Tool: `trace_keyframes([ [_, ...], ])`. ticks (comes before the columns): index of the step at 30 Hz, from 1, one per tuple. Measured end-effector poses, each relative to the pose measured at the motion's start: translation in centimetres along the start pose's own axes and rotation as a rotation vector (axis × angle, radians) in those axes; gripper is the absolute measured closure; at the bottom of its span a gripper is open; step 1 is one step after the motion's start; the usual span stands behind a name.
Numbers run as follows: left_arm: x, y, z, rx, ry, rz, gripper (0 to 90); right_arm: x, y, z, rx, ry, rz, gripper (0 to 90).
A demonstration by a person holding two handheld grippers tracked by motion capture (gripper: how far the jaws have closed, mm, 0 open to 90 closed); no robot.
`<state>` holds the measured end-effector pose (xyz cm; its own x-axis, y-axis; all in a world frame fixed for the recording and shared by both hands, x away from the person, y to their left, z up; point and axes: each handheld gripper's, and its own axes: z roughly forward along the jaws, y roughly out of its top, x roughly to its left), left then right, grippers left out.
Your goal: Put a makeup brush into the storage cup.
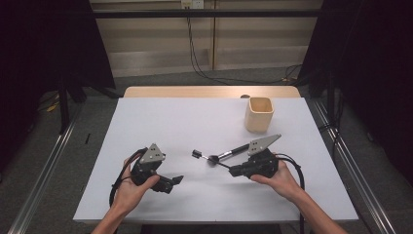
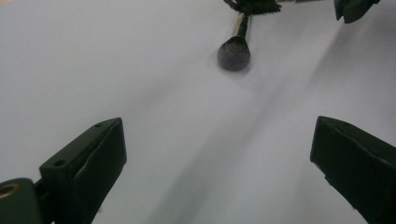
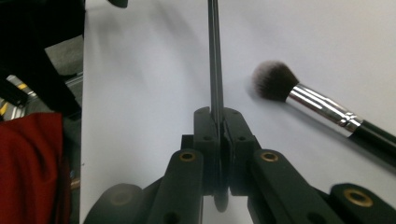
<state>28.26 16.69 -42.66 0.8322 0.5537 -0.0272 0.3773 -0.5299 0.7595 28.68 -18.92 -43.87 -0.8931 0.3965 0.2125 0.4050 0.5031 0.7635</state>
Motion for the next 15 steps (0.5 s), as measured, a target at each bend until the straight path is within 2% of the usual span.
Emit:
trace_keyframes([
  [5,-0.09,-0.14,0.0,-0.011,0.007,-0.004,3.6,-0.1,-0.46,0.1,-0.02,0.0,0.013,86.2],
  [7,-0.22,-0.15,0.0,-0.016,0.005,-0.005,3.8,-0.05,-0.64,0.19,-0.027,-0.015,0.016,86.2],
  [13,-0.39,-0.3,0.14,-0.023,0.012,0.001,3.7,0.18,-0.96,0.19,-0.108,-0.032,0.001,86.2],
  [15,-0.46,-0.36,0.07,-0.04,-0.006,0.006,3.6,0.25,-1.07,0.12,-0.142,-0.03,-0.004,86.2],
])
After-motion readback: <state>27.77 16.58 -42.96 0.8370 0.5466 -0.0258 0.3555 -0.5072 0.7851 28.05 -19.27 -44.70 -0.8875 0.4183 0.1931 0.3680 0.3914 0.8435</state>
